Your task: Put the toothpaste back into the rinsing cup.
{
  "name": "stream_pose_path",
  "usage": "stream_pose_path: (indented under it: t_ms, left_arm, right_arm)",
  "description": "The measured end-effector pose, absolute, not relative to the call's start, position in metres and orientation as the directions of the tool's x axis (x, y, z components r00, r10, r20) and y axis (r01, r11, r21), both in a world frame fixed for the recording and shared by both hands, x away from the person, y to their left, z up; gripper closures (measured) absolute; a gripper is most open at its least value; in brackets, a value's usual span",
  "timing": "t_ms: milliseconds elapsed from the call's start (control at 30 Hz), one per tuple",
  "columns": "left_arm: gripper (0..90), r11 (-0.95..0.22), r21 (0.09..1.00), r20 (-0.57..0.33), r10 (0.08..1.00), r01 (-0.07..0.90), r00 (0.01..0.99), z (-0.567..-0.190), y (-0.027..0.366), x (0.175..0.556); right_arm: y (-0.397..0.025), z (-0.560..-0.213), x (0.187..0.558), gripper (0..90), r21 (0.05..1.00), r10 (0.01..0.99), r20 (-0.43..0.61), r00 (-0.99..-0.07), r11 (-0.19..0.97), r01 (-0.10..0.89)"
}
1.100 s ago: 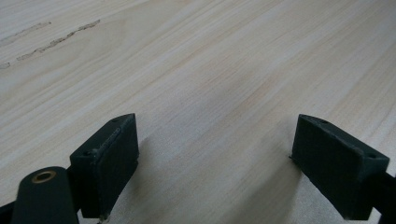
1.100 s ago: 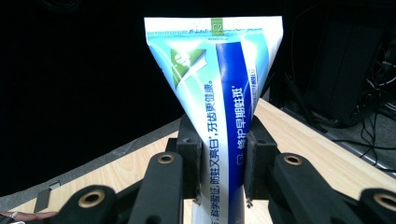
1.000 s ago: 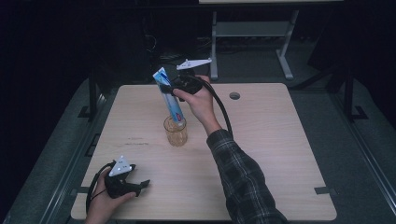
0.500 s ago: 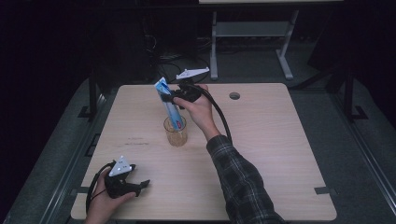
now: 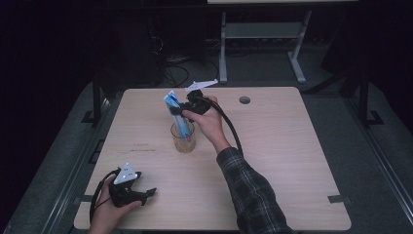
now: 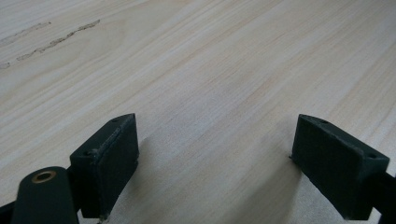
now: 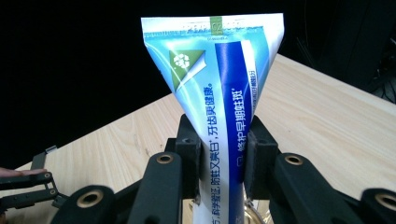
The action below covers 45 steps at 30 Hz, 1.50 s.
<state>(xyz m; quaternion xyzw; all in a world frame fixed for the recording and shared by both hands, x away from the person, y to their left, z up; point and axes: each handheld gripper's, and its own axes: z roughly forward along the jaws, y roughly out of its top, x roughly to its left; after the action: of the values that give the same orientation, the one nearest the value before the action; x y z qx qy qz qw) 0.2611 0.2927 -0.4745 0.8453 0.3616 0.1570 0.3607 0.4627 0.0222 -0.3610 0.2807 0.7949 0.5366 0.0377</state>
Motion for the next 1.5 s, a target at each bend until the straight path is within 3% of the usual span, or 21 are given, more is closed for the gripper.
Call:
stream_pose_path:
  t_ms: [667,733,900,1000,1500]
  left_arm:
    - [14.0,-0.479,0.722,0.005,0.725,0.499,0.689,-0.474,0.293,0.261]
    - [14.0,-0.479,0.723,0.006,0.725,0.498,0.689,-0.474,0.293,0.261]
    - [14.0,-0.479,0.723,0.005,0.725,0.498,0.689,-0.474,0.293,0.261]
    - [14.0,-0.479,0.723,0.005,0.725,0.498,0.689,-0.474,0.293,0.261]
    - [14.0,-0.478,0.724,0.006,0.726,0.498,0.688,-0.475,0.293,0.261]
  right_arm:
    - [0.025,-0.374,0.461,68.7,0.86,0.486,0.234,-0.842,0.301,0.413]
    - [0.024,-0.374,0.462,64.5,0.861,0.483,0.247,-0.84,0.288,0.419]
    - [0.02,-0.373,0.464,42.9,0.857,0.515,0.235,-0.824,0.29,0.425]
    - [0.014,-0.372,0.463,36.7,0.859,0.535,0.213,-0.817,0.297,0.418]
    - [-0.038,-0.371,0.441,31.9,0.859,0.553,0.194,-0.811,0.303,0.412]
